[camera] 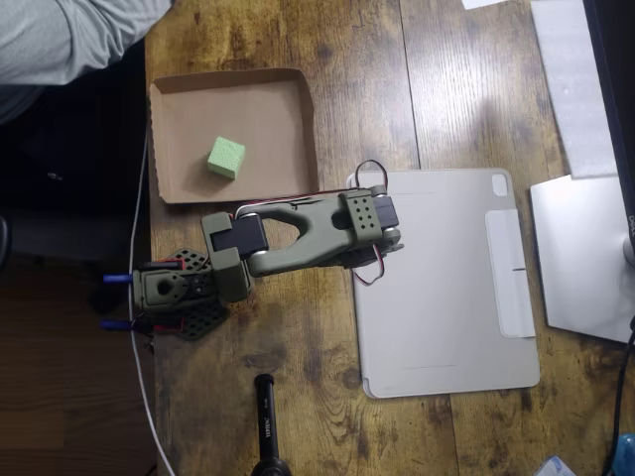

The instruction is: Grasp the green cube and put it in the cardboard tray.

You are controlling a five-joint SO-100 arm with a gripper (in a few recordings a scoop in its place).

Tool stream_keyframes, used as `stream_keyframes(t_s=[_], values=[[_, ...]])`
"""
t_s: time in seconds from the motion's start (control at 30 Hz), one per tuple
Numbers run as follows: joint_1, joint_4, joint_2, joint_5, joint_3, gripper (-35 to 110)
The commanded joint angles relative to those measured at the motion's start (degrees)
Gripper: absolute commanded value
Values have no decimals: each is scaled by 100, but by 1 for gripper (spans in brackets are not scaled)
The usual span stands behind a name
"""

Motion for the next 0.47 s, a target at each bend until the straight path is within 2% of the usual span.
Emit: stream_keyframes(t_s=[0.0, 0.43], values=[[44, 0, 229, 105, -9, 0], [35, 44, 123, 70, -44, 0]])
